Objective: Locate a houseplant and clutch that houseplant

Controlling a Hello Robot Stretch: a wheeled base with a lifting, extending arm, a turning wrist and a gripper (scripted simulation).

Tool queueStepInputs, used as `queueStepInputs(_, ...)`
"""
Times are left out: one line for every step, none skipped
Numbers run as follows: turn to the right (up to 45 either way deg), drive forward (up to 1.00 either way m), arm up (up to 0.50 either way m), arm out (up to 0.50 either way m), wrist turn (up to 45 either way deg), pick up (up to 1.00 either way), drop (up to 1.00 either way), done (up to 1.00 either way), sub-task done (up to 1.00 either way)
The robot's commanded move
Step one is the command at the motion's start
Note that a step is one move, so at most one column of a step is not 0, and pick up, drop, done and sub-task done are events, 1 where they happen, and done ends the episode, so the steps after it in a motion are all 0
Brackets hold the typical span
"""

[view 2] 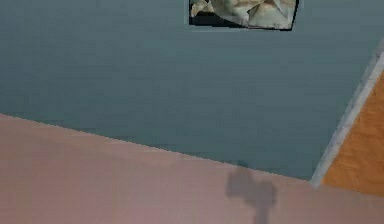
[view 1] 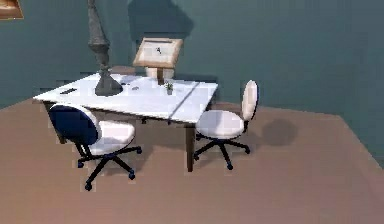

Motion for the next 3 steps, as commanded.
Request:
queueStepInputs(0.0, 0.90, 0.00, 0.00, 0.0, 0.00, 0.00, 0.00, 0.00)
queueStepInputs(-45.0, 0.00, 0.00, 0.00, 0.0, 0.00, 0.00, 0.00, 0.00)
queueStepInputs(-45.0, 0.00, 0.00, 0.00, 0.0, 0.00, 0.00, 0.00, 0.00)
